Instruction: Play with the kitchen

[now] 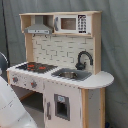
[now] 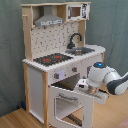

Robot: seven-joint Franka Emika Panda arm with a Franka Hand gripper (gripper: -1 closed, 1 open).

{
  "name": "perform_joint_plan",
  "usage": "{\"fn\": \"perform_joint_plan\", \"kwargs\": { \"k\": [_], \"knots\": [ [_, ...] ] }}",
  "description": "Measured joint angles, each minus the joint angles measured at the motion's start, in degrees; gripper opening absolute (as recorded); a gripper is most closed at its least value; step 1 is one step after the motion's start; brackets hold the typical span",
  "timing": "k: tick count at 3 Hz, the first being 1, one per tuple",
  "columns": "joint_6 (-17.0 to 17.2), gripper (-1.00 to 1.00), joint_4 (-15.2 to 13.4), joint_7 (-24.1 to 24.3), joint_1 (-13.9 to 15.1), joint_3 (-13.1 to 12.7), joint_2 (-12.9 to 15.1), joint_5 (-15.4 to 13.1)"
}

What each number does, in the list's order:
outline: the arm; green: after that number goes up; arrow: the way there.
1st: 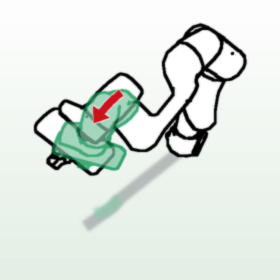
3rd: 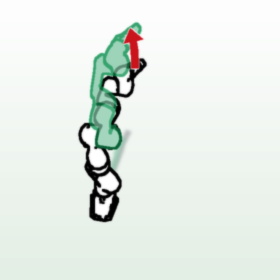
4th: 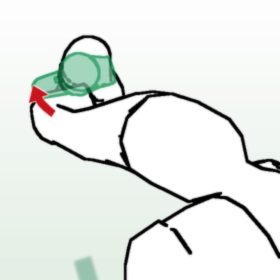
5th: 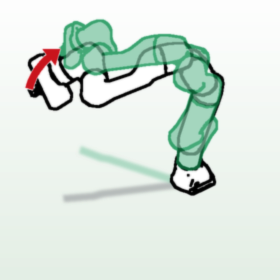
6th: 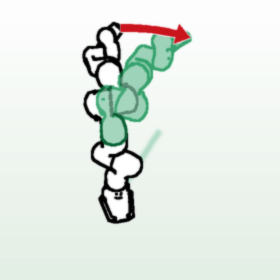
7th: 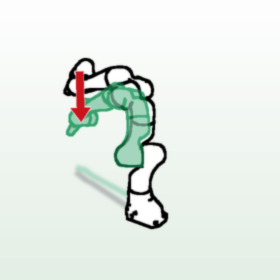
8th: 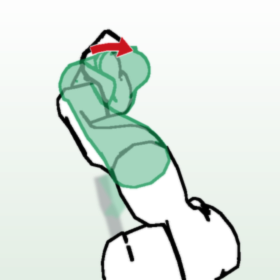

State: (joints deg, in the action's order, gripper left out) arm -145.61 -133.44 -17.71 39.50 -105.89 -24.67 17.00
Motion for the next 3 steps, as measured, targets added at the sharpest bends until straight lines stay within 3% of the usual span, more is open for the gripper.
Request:
{"fn": "perform_joint_plan", "kwargs": {
  "k": [1,2,3],
  "knots": [
    [1.16,-1.0,0.03,2.68,-3.06,4.02,-0.38,-1.22],
    [1.58,-1.0,0.03,3.04,-4.17,5.4,-0.43,-1.88],
    [1.79,1.0,0.03,3.34,-4.79,6.2,-0.49,-2.36]
  ]
}}
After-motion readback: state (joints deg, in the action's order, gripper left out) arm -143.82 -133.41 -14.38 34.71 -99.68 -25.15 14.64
